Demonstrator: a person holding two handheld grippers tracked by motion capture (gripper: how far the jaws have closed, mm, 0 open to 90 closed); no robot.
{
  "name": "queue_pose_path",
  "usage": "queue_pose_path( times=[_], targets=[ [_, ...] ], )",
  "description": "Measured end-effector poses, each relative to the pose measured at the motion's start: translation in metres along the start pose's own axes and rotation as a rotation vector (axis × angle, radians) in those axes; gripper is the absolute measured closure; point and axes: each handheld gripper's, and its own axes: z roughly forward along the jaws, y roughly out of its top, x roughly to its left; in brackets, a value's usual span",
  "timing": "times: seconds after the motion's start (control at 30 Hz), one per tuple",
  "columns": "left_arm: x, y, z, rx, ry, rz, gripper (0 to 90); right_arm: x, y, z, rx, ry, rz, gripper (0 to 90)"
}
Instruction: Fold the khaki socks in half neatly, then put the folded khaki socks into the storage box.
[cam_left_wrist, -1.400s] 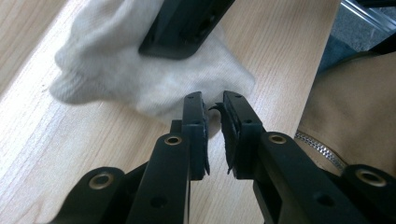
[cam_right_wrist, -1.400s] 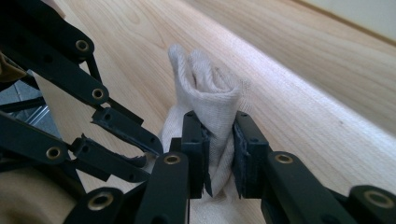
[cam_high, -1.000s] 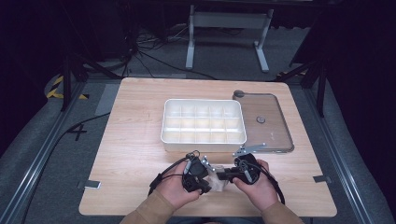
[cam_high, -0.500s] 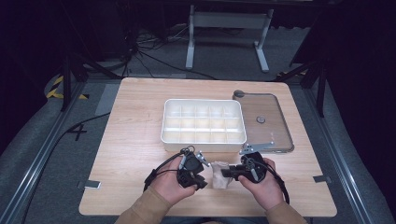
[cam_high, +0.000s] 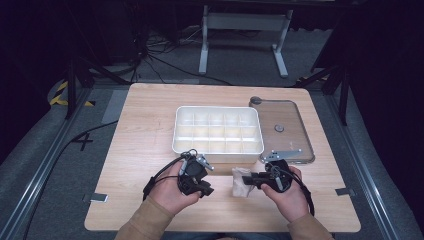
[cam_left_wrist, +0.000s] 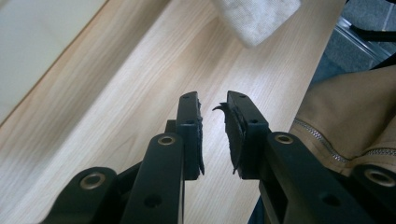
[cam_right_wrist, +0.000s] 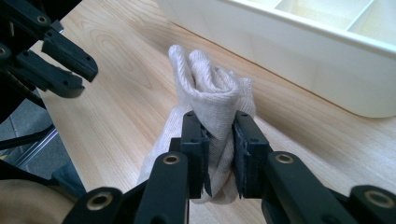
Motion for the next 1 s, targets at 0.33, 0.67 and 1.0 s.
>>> queue_pose_path(
  times=[0.33, 0.67, 1.0],
  targets=[
    [0.012, -0.006, -0.016, -0.010, 0.029, -0.034, 75.2, -0.006, 0.003, -0.008, -0.020, -0.017, -0.006, 76.4],
    [0.021, -0.012, -0.027, -0.002, 0.051, -0.075, 74.8, -0.013, 0.009, -0.015, -0.031, -0.001, 0.000, 76.2],
    [0.032, -0.020, -0.041, -0.037, 0.062, -0.107, 74.0, -0.022, 0.029, -0.032, -0.038, -0.042, -0.005, 76.0]
  ],
)
